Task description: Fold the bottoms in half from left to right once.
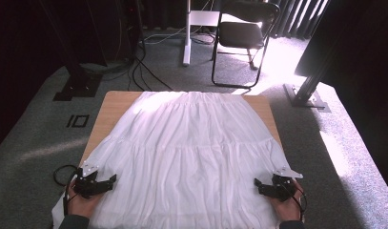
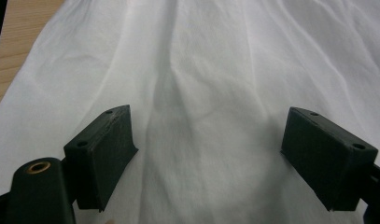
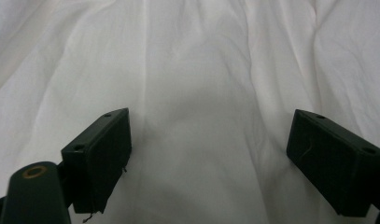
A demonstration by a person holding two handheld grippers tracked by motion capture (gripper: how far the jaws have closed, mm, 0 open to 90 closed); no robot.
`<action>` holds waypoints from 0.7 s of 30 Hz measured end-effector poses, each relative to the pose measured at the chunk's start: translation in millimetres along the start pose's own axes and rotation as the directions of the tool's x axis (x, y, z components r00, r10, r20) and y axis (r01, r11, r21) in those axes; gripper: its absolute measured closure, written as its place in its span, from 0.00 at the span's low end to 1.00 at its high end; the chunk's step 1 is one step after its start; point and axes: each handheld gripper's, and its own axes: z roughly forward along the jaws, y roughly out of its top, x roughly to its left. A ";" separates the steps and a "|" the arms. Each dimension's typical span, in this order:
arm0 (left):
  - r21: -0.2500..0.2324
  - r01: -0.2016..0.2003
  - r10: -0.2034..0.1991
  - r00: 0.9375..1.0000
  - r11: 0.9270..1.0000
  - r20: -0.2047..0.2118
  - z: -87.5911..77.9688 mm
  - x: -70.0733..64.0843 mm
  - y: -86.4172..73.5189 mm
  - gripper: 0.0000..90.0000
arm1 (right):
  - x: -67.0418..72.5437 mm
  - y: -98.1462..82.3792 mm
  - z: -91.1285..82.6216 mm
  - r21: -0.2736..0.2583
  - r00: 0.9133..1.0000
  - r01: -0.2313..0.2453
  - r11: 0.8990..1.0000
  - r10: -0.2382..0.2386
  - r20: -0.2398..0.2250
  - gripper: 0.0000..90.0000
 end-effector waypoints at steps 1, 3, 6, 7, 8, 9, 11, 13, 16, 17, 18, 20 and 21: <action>-0.001 0.002 -0.002 1.000 1.000 -0.003 0.2 0.0 0.3 0.20 | 0.0 0.0 0.0 0.000 1.000 0.000 1.000 0.000 0.000 0.15; 0.000 0.002 -0.002 1.000 1.000 -0.007 0.3 -0.3 0.5 0.20 | 0.0 0.0 0.0 0.000 1.000 0.000 1.000 0.000 0.000 0.15; -0.002 0.003 -0.003 1.000 1.000 -0.007 -0.1 -0.4 0.4 0.23 | 0.1 0.0 0.0 0.000 1.000 0.000 1.000 0.000 0.000 0.15; -0.006 0.004 -0.004 1.000 1.000 -0.007 -3.6 -0.2 0.0 0.30 | 0.1 -0.1 -0.1 -0.002 1.000 0.003 1.000 -0.003 -0.001 0.16; -0.006 0.004 -0.004 1.000 1.000 -0.007 -3.6 -0.2 0.0 0.35 | 0.1 -0.1 -0.1 -0.002 1.000 0.003 1.000 -0.003 -0.001 0.16; -0.029 -0.004 0.004 1.000 1.000 -0.005 -9.7 0.2 1.6 0.36 | 0.1 -0.2 -0.2 -0.003 1.000 0.004 1.000 -0.004 -0.002 0.16; -0.046 -0.020 0.019 1.000 0.999 -0.023 -18.0 3.5 5.5 0.32 | 0.3 -0.3 -0.3 -0.004 1.000 0.004 1.000 -0.004 -0.002 0.18; -0.063 -0.008 0.005 0.999 0.998 -0.050 -25.5 10.4 9.5 0.29 | 0.4 -0.5 -0.8 -0.009 1.000 0.005 1.000 -0.005 -0.006 0.20; -0.058 0.050 -0.055 0.993 0.997 -0.104 -29.7 26.3 13.2 0.19 | 0.4 -0.5 -0.8 -0.009 1.000 0.006 1.000 -0.006 -0.006 0.20; -0.061 0.074 -0.081 0.991 0.995 -0.109 -30.1 31.7 13.4 0.17 | 0.4 -0.5 -0.9 -0.008 1.000 0.005 1.000 -0.005 -0.006 0.20; -0.060 0.093 -0.099 0.988 0.994 -0.115 -29.6 36.4 13.1 0.16 | 0.4 -0.5 -0.8 -0.009 1.000 0.005 1.000 -0.005 -0.006 0.20; -0.034 0.106 -0.110 0.984 0.994 -0.140 -25.6 42.7 11.4 0.10 | 0.4 -0.5 -0.8 -0.009 1.000 0.006 1.000 -0.006 -0.006 0.20; -0.023 0.110 -0.112 0.983 0.994 -0.144 -23.5 45.3 9.7 0.10 | 0.4 -0.5 -0.8 -0.009 1.000 0.005 1.000 -0.005 -0.006 0.20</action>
